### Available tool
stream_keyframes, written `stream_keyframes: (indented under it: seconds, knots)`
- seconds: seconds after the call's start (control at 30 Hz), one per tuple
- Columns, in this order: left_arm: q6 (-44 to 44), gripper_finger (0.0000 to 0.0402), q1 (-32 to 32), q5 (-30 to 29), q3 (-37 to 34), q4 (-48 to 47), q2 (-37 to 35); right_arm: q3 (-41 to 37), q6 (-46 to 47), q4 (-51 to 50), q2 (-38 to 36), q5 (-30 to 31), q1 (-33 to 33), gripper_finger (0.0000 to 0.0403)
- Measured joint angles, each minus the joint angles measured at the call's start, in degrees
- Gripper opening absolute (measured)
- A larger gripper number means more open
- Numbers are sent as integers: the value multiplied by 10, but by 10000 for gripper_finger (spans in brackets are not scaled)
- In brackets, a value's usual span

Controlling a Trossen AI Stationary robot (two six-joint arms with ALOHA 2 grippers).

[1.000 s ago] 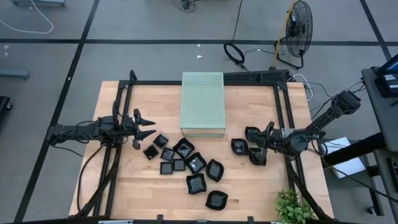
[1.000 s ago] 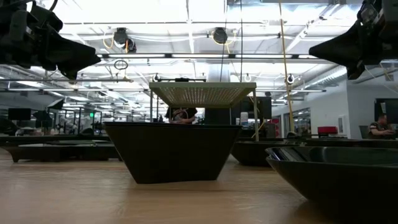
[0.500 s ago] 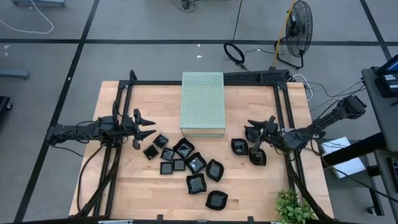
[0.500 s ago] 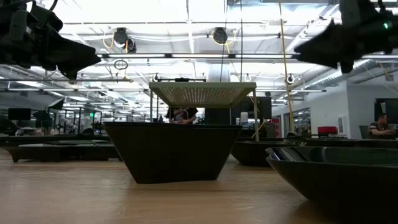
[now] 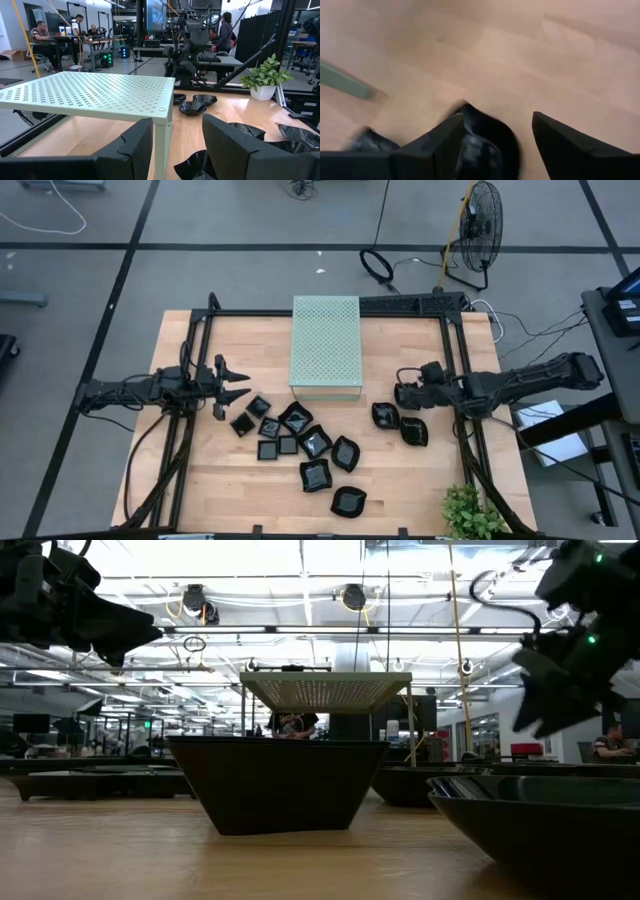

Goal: Pick & Place Mini shaped plates
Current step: Put the black leaf-shaped plate on the shelf

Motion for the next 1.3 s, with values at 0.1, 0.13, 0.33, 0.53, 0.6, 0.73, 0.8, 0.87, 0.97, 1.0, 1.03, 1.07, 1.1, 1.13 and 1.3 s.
stream_keyframes:
  seconds: [0.1,0.13,0.33,0.53,0.6,0.73,0.8,0.87,0.97,1.0,1.03,1.07,1.1,1.13,1.3]
  knots:
    - [0,175,0,0,0,1,0,0,11,-23,0,-12,-3,211]
    - [0,175,0,0,0,1,0,0,13,-26,0,-17,-3,207]
    - [0,175,0,0,0,1,0,-43,24,-6,0,-72,-3,194]
    - [0,175,0,0,0,1,0,-107,37,82,-2,-78,-3,192]
    - [0,175,0,0,0,1,0,-114,37,94,-2,-73,-3,190]
    - [0,175,0,1,0,1,0,-116,29,98,-2,-72,-3,180]
    - [0,175,0,1,0,1,0,-116,21,102,-2,-72,-3,173]
    - [0,175,0,1,0,1,0,-116,15,104,-2,-69,-3,164]
    - [0,175,0,1,0,1,0,-116,14,106,-2,-64,-3,149]
    - [0,175,0,1,0,1,0,-116,14,107,-2,-60,-3,144]
    - [0,175,0,1,0,1,0,-116,14,108,-2,-58,-3,138]
    - [0,175,0,1,0,1,0,-116,13,108,-2,-57,-3,131]
    - [0,175,0,1,0,1,0,-116,12,108,-2,-56,-3,125]
    - [0,175,0,1,0,1,0,-116,10,108,-2,-56,-3,118]
    - [0,175,0,1,0,1,0,-117,-18,117,-2,-56,-3,76]
